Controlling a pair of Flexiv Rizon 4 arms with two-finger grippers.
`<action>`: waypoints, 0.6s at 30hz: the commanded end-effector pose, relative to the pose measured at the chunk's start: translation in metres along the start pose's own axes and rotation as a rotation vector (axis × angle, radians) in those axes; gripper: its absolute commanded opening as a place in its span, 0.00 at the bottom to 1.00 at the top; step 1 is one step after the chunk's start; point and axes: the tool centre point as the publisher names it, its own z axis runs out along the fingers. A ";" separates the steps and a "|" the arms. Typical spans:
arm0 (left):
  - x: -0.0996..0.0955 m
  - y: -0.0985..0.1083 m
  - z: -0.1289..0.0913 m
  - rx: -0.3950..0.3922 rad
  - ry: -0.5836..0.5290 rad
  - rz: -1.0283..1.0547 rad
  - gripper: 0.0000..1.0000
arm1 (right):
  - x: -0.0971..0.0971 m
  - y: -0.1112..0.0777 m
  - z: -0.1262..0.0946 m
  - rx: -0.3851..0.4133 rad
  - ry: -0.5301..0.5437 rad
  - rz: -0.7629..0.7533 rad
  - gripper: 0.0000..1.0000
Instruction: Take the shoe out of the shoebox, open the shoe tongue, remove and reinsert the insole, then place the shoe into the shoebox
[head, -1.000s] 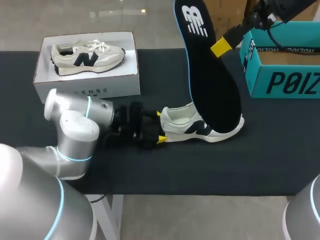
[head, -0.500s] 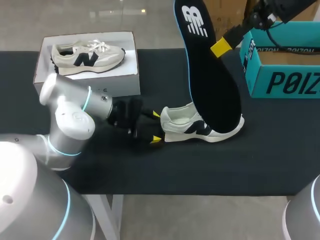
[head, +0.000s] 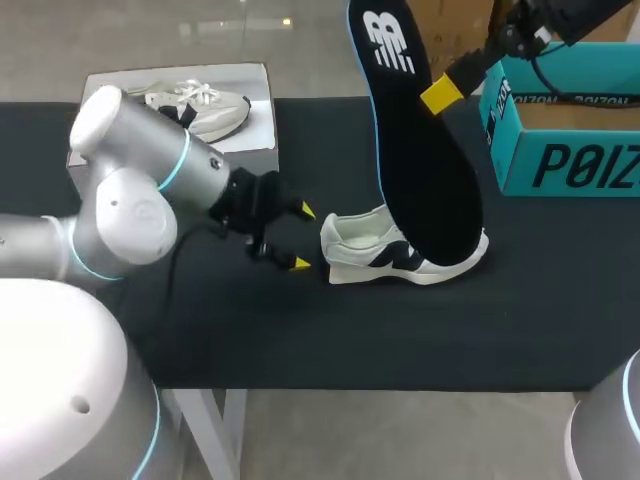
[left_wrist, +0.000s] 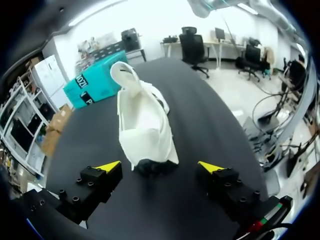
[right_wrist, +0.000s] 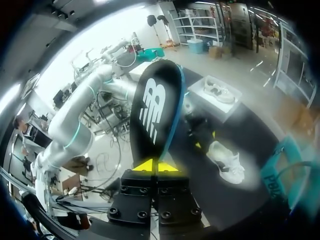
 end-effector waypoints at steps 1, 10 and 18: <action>-0.002 -0.009 -0.027 -0.316 -0.005 0.008 1.00 | -0.001 0.002 0.000 0.004 0.000 0.001 0.00; -0.014 -0.013 -0.038 -0.356 0.039 0.027 1.00 | -0.001 0.002 0.000 0.004 0.000 0.001 0.00; -0.013 -0.023 -0.034 -0.346 0.064 0.041 1.00 | -0.001 0.002 0.000 0.004 0.000 0.001 0.00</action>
